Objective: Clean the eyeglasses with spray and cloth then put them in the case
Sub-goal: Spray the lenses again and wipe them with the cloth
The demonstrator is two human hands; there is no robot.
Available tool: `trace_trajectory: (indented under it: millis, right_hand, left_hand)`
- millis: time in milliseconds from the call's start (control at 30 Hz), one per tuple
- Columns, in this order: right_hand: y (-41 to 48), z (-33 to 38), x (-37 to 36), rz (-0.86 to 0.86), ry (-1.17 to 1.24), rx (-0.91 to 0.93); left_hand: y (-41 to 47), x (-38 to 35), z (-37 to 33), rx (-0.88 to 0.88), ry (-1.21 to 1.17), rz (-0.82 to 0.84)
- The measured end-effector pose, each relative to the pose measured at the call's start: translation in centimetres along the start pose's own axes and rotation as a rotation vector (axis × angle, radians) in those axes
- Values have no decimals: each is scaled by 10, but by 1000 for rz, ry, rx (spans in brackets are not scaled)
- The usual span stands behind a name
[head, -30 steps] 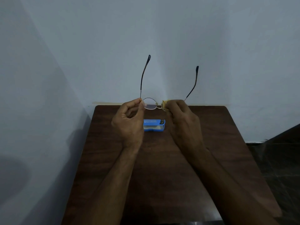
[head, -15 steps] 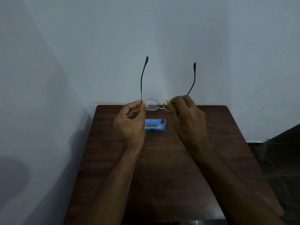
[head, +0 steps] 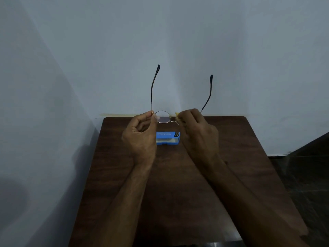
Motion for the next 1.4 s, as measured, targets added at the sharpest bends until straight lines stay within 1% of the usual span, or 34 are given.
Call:
trace_trajectory:
  millis: [133,233,300,400,467,600,667,800,900,1100,1267,1400]
  right_hand:
    - [-6,-2,8,-28,-5,27]
    - [7,-8,6,-58,-48,-21]
    - [10,-6,-1,-44,-57,-38]
    - [0,0,-4,-18,-19,11]
    - [-4,-1,0,-40,-9,30]
    - [5,-11,-1,-55,-35,-16]
    - [7,-10,-7,-18,-32,-13]
    - [3,-6,-13,90,59,31]
    - [5,-3,-13,102,84,75]
    - [23,-1,-12,1,53,143]
    - [34,7,-4,-107,56,183]
    - [35,13,1,-166,86,193]
  left_hand:
    - [3,2,-1,-20,-2,-13]
    - [1,1,2,-24,15,0]
    - [1,0,2,-21,19,4]
    - [3,-1,0,-23,10,1]
    - [5,0,1,-22,7,-2]
    - [5,3,6,-20,22,-5]
    - [5,2,7,-18,26,-2]
    - [10,2,9,6,7,-12]
    - [14,4,13,23,-34,-29]
    - [20,2,20,80,-124,-13]
    - [21,-1,10,83,-253,-8]
    - [17,-5,5,158,-370,-32]
Point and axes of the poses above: each hand's wrist, its own y-axis towards the middle knuckle, its own x-axis out of the back of the hand, z = x × y, the point moved 8 cm from there along y, towards the middle knuckle, and after that the axes turned 9 degrees about -x, right-handed, at the moved point
